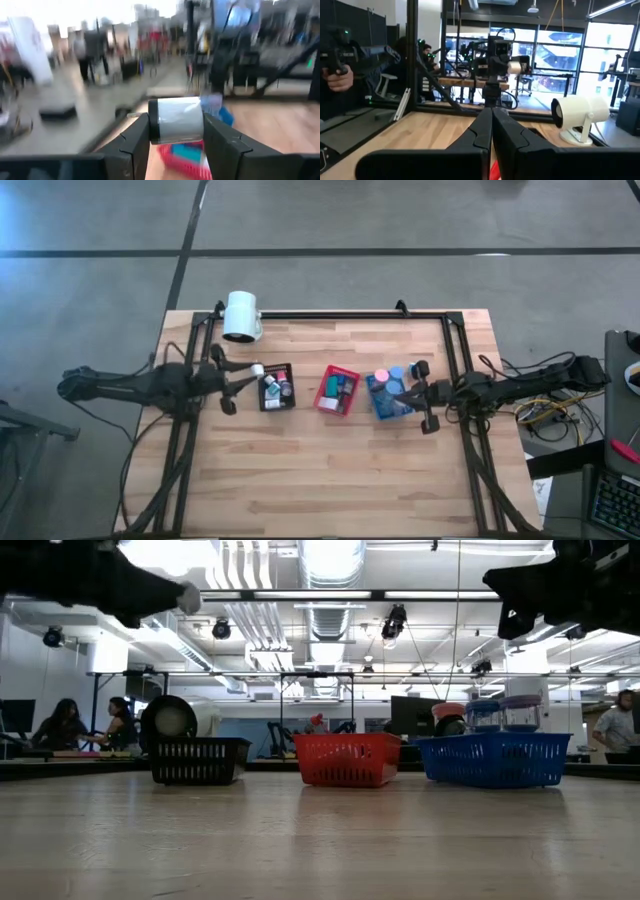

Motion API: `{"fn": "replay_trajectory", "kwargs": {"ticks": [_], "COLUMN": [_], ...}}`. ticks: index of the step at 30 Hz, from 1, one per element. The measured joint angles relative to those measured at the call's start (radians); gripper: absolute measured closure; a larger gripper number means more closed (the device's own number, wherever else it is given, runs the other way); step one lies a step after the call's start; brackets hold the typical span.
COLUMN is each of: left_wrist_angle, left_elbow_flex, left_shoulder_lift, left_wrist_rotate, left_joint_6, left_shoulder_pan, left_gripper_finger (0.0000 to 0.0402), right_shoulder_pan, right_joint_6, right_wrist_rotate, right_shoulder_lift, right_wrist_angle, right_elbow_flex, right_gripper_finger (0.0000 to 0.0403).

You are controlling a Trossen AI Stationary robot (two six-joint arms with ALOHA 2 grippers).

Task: Pick & Place Office items
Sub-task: Put the white and black charger adapter into the black bin

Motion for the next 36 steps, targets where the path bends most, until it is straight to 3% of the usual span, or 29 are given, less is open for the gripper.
{"fn": "replay_trajectory", "kwargs": {"ticks": [8, 13, 17, 29, 36], "left_wrist_angle": [-0.569, -0.699, -0.804, -0.945, -0.945], "left_elbow_flex": [0.352, 0.477, 0.566, 0.696, 0.698], "left_shoulder_lift": [0.435, 0.718, 0.875, 1.069, 1.101], "left_wrist_rotate": [-0.021, 0.032, 0.071, 0.169, 0.175], "left_joint_6": [-0.221, -0.187, -0.151, -0.043, -0.009], "left_shoulder_pan": [0.088, 0.124, 0.157, 0.324, 0.350], "left_gripper_finger": [0.0251, 0.0251, 0.0251, 0.0249, 0.0162], "right_shoulder_pan": [0.000, 0.000, 0.001, 0.001, 0.001], "right_joint_6": [-0.015, 0.001, 0.007, 0.006, 0.006], "right_wrist_rotate": [0.002, 0.002, 0.001, 0.001, 0.001], "right_shoulder_lift": [0.000, 0.000, 0.001, 0.002, 0.001], "right_wrist_angle": [0.005, 0.003, 0.000, -0.046, -0.053], "right_elbow_flex": [0.006, 0.007, 0.007, 0.007, 0.007], "right_gripper_finger": [0.0394, 0.0394, 0.0394, 0.0394, 0.0394]}}
